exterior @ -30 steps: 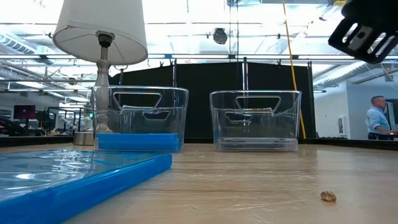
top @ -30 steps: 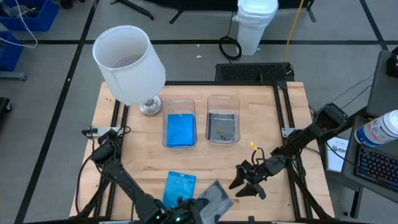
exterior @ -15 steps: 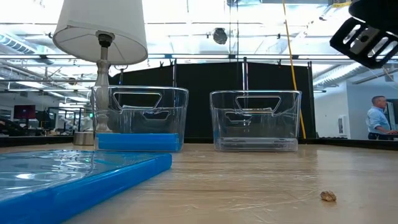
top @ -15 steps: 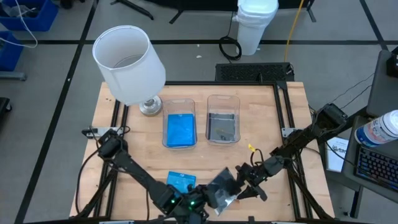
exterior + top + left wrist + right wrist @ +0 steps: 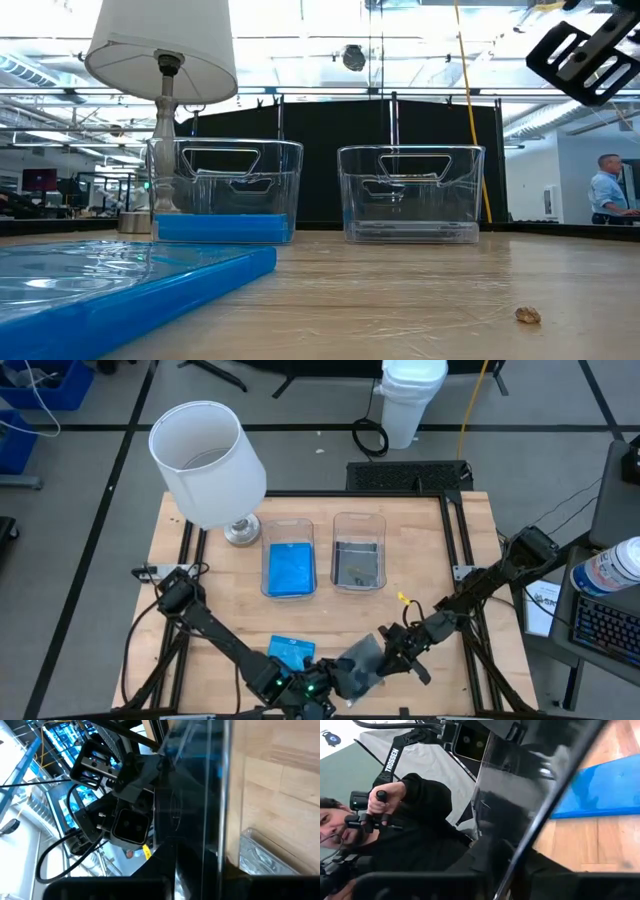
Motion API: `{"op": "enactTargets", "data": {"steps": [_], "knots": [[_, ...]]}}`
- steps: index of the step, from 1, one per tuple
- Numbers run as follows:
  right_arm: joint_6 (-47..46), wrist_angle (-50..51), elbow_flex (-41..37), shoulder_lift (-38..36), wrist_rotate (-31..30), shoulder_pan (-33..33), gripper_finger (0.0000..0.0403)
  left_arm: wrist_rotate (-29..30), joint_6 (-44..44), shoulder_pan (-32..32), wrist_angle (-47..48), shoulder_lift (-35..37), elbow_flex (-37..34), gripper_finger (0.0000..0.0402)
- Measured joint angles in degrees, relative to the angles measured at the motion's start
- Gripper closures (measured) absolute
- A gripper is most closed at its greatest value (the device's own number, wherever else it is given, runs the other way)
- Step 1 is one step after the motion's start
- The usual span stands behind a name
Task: Pick & place jewel cases by type
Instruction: Put the black CD case into the right transparent bin
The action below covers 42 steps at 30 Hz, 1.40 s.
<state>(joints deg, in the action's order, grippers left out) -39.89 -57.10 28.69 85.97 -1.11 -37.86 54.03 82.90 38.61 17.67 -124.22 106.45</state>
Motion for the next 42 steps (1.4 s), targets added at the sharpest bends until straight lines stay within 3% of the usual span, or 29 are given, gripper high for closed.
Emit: {"op": "enactTargets", "data": {"steps": [3,7,14,21,30,33,35,39,42], "knots": [[0.2,0.1,0.0,0.0,1.3,0.1,0.0394,0.0,0.7,0.2,0.0,0.0,0.0,0.0382],[1.9,-0.1,0.0,0.0,1.3,0.0,0.0385,0.7,2.6,0.6,-0.2,-0.1,0.0,0.0385],[5.5,-0.7,0.1,0.0,0.9,0.1,0.0396,8.5,5.5,2.9,-1.9,-0.2,0.0,0.0327],[6.8,-1.4,0.1,0.0,1.2,0.0,0.0396,11.7,3.4,5.3,-3.6,0.0,0.0,0.0281],[9.6,-3.2,0.0,-0.1,0.9,0.0,0.0398,13.5,-4.3,7.9,-4.2,5.4,0.0,0.0273],[12.4,-3.8,0.0,-0.1,-0.7,0.0,0.0399,16.4,-15.4,8.9,-0.4,10.5,0.0,0.0273],[14.4,-4.8,0.0,-0.1,-2.8,0.0,0.0398,16.6,-31.1,9.2,7.5,15.1,0.0,0.0273],[18.5,-5.1,0.3,-0.5,-6.4,1.8,0.0399,2.3,-67.5,8.8,30.8,23.5,-0.6,0.0278],[19.7,-3.7,1.7,-1.2,-6.5,5.6,0.0399,-1.4,-81.8,9.1,35.2,26.9,-5.9,0.0299]]}}
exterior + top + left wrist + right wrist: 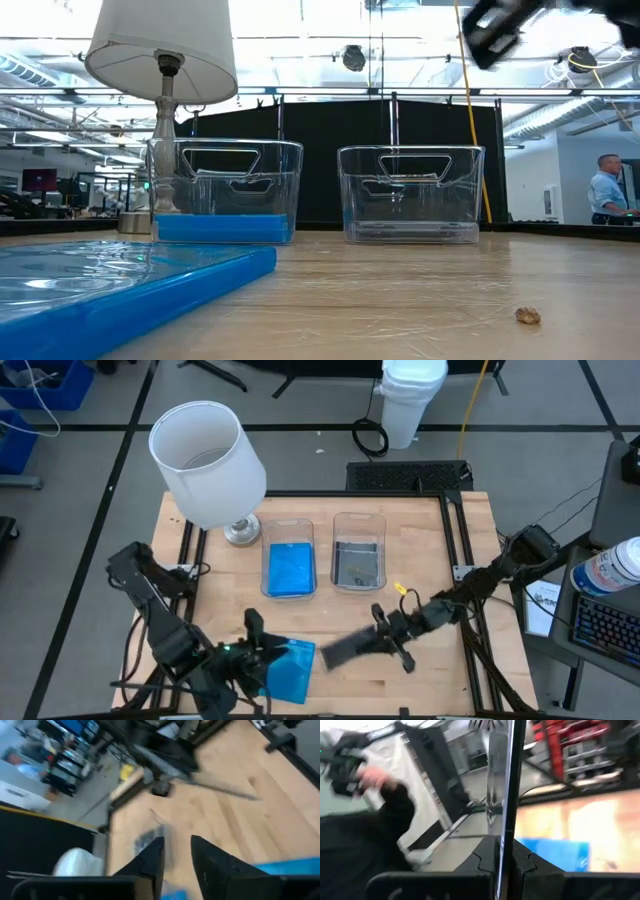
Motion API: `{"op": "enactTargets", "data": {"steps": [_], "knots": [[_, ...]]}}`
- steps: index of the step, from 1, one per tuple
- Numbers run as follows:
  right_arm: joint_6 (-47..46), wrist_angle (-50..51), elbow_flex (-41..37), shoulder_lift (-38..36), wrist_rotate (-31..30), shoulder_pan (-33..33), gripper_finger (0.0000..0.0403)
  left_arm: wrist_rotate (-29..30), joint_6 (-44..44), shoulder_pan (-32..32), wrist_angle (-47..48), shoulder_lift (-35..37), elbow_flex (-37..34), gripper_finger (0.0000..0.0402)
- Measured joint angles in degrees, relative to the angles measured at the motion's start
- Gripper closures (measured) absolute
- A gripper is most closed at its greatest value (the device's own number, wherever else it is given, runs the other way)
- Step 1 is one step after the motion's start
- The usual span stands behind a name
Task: Pick & place jewel cases by type
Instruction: Put the black CD case into the right transparent bin
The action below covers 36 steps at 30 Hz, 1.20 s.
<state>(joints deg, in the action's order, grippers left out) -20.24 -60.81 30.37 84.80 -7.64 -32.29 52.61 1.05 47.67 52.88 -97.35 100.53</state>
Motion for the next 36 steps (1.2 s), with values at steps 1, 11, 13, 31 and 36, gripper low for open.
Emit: {"op": "enactTargets", "data": {"steps": [1,11,13,31,36], "knots": [[0.0,1.3,1.1,-0.5,0.1,1.6,0.0399,-0.4,-2.1,0.3,-0.8,0.8,-2.6,0.0308],[2.3,67.8,25.9,-10.7,-21.6,14.5,0.0399,4.9,4.2,5.1,-39.1,1.9,-36.7,0.0396],[1.8,76.4,31.5,-11.2,-23.0,16.2,0.0399,7.6,6.6,5.8,-50.3,1.8,-42.7,0.0391],[-23.1,103.8,49.1,-10.9,-8.5,33.9,0.0399,5.4,9.5,6.2,-80.8,1.9,-61.0,0.0371],[-32.4,104.1,43.3,-9.7,-2.3,37.5,0.0399,5.5,12.5,6.5,-80.7,1.9,-61.0,0.0365]]}}
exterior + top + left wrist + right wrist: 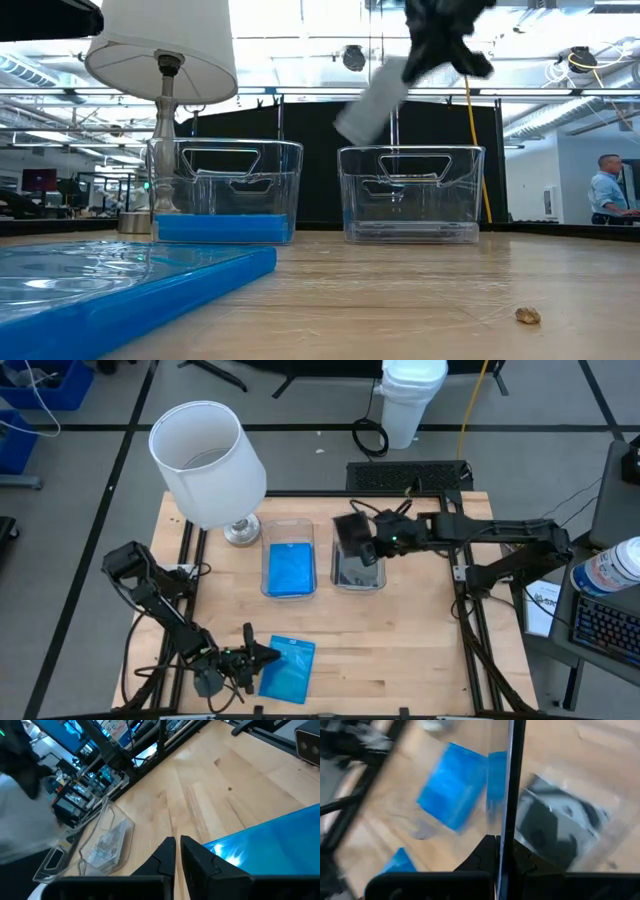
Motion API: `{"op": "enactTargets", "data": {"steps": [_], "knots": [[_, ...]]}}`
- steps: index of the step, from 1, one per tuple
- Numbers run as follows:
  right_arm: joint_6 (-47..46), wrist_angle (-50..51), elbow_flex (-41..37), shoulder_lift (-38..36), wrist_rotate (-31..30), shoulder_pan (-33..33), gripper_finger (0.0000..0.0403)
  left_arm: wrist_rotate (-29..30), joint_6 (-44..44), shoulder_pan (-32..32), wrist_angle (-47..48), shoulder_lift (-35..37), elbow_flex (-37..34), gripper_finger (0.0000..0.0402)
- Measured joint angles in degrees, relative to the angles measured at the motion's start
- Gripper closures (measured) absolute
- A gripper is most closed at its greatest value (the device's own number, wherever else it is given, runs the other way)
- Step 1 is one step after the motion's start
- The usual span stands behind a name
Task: Pick & place jewel cases by type
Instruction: Put the black CD case into the right transparent bin
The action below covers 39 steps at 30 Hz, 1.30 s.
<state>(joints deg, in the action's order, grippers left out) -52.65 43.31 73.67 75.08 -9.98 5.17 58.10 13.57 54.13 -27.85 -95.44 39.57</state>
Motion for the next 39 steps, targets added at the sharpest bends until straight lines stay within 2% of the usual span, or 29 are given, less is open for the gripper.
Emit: {"op": "enactTargets", "data": {"steps": [8,16,23,32,39], "knots": [[-14.2,-8.8,-12.2,0.2,7.2,1.2,0.0399,0.6,1.9,0.0,0.1,0.0,0.0,0.0364],[-25.1,-17.5,-20.2,0.1,10.7,1.1,0.0399,0.7,3.3,0.0,0.1,0.0,0.0,0.0364],[-26.6,-29.0,-25.4,0.2,14.6,1.1,0.0399,0.7,3.3,0.0,0.1,0.0,0.0,0.0364],[-26.3,-29.8,-28.4,0.1,16.1,1.1,0.0396,0.9,4.0,0.0,0.1,0.0,0.0,0.0364],[-25.8,-29.1,-28.5,0.1,16.2,0.1,0.036,0.6,3.7,0.0,0.1,0.0,0.0,0.0364]]}}
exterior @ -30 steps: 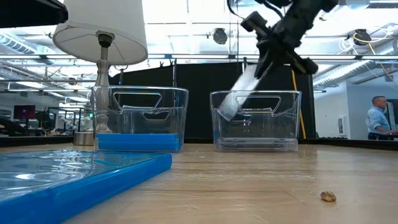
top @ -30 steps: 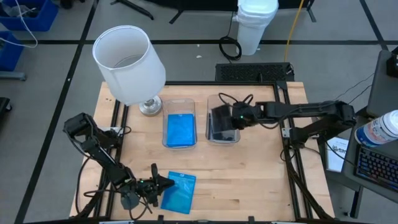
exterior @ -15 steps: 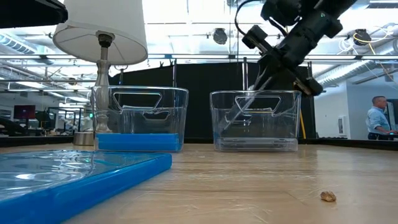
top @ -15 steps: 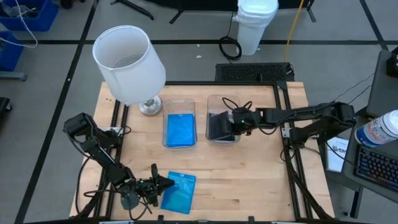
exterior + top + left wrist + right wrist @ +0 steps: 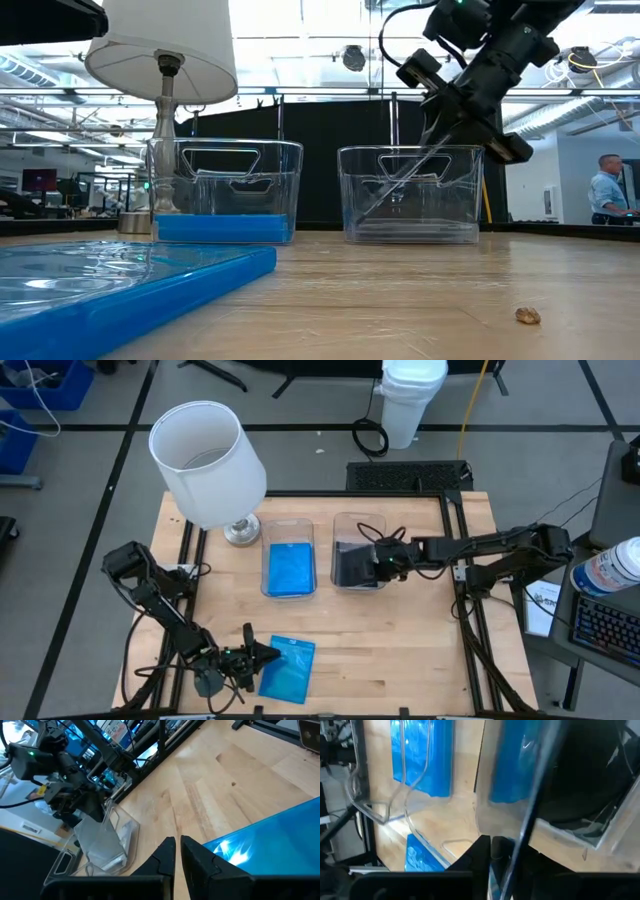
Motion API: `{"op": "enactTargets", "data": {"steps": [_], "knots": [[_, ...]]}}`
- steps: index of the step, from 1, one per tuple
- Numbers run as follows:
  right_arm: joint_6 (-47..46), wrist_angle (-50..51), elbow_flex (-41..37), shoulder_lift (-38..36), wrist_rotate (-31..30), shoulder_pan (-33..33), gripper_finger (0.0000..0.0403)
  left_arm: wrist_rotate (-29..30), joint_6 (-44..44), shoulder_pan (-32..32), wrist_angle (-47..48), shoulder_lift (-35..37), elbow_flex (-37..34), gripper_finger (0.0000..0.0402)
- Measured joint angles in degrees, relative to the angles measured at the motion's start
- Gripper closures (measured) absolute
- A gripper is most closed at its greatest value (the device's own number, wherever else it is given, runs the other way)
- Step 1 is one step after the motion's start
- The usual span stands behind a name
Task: Pick & place jewel cases by type
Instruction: Put the black CD case into the right transparent bin
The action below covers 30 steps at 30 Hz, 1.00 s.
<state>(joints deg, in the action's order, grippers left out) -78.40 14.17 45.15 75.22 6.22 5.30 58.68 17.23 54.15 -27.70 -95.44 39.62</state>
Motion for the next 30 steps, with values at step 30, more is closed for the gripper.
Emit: {"op": "enactTargets", "data": {"steps": [30], "knots": [[3.0,14.1,0.0,-4.5,1.2,-1.6,0.0272,0.0,0.7,1.1,-2.4,0.0,0.0,0.0364]]}}
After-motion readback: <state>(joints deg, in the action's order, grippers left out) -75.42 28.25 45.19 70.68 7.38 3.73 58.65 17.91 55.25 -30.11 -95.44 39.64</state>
